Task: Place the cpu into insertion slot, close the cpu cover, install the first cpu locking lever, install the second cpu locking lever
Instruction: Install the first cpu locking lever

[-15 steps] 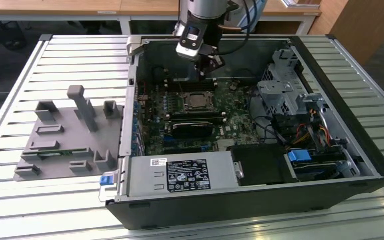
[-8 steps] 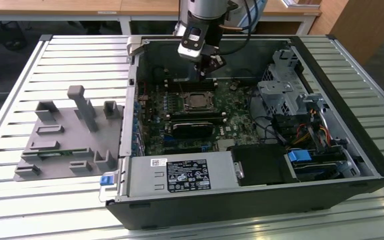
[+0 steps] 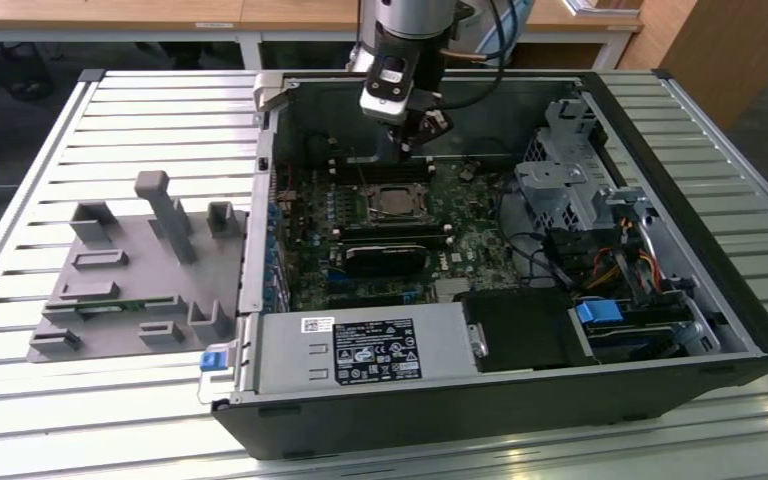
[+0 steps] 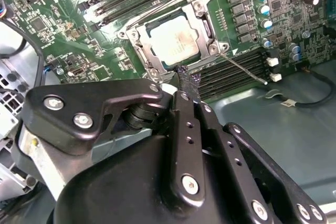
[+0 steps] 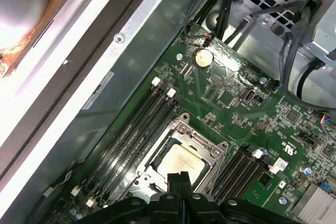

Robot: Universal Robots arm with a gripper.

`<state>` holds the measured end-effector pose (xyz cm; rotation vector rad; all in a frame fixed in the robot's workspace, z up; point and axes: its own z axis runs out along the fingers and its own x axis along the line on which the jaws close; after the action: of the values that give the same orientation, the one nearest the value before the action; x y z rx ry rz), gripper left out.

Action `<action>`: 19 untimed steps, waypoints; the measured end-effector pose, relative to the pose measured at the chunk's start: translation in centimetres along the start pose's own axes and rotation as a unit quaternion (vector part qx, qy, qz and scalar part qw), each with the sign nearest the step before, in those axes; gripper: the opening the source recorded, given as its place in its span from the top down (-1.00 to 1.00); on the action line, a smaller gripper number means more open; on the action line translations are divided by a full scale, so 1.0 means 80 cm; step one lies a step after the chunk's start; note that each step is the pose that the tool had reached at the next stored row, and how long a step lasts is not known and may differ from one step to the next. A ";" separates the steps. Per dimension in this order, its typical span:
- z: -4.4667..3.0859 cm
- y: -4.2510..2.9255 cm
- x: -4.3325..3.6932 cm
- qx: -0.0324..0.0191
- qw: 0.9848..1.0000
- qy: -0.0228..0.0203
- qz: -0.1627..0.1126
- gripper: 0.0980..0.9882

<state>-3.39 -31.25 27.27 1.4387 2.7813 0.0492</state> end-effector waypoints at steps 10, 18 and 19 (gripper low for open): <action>0.0000 0.0000 0.000 0.000 1.000 0.001 -0.029 0.98; 0.0000 0.0000 0.000 0.000 0.998 0.002 -0.056 0.98; 0.0000 0.0000 0.000 0.000 0.998 0.002 -0.061 0.98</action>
<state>-3.39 -31.25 27.28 1.2682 2.8652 0.0500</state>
